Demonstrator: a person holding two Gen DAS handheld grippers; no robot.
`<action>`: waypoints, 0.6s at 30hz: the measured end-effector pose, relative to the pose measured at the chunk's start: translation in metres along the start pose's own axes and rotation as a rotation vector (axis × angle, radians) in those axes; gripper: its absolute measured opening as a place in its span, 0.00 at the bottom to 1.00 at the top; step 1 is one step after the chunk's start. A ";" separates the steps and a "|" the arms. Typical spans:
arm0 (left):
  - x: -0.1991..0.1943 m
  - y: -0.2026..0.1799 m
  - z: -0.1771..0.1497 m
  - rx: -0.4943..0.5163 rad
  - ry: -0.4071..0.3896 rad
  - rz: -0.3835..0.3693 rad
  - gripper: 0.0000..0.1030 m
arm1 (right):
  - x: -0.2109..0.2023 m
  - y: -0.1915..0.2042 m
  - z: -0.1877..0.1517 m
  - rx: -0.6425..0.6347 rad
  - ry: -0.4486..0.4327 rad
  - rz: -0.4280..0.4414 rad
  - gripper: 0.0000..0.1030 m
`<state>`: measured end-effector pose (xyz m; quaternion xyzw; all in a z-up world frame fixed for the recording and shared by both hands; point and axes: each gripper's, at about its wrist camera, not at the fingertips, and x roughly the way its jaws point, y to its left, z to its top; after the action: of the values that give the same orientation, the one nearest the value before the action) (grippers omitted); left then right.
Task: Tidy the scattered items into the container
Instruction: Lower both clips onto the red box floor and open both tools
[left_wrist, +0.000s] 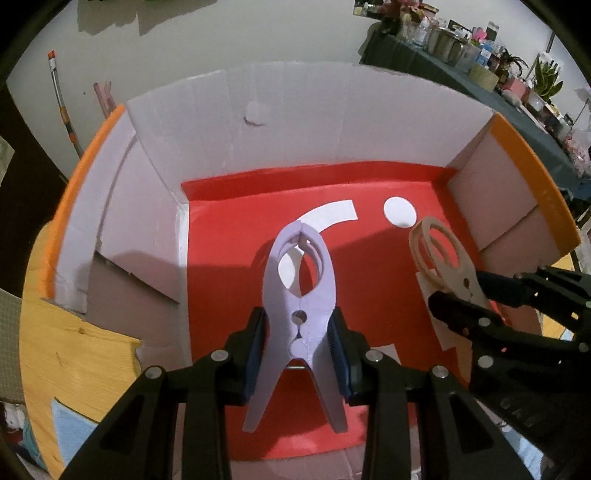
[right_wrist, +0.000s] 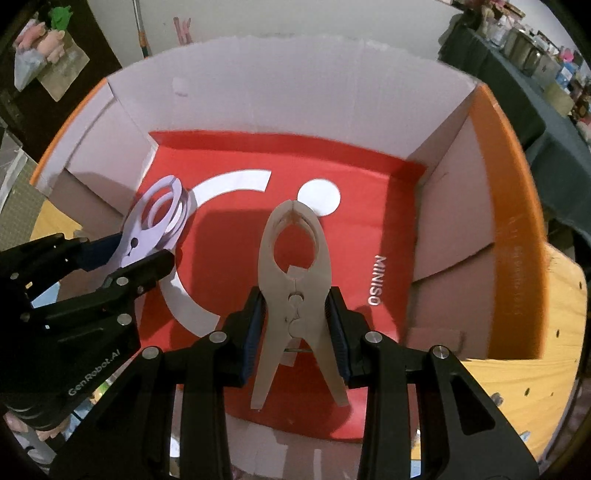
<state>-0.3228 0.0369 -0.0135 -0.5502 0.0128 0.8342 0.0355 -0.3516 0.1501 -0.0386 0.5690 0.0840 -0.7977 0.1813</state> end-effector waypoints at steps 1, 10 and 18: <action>0.001 0.000 0.000 0.000 0.002 0.001 0.35 | 0.003 0.000 0.000 -0.001 0.005 -0.002 0.31; 0.009 -0.001 -0.003 0.003 0.026 0.002 0.35 | 0.009 -0.003 -0.006 0.007 0.020 -0.005 0.31; 0.009 0.001 -0.003 0.000 0.026 0.007 0.35 | 0.008 -0.006 -0.010 0.011 0.019 -0.010 0.31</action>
<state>-0.3238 0.0362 -0.0233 -0.5609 0.0153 0.8271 0.0325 -0.3478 0.1573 -0.0499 0.5769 0.0844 -0.7938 0.1733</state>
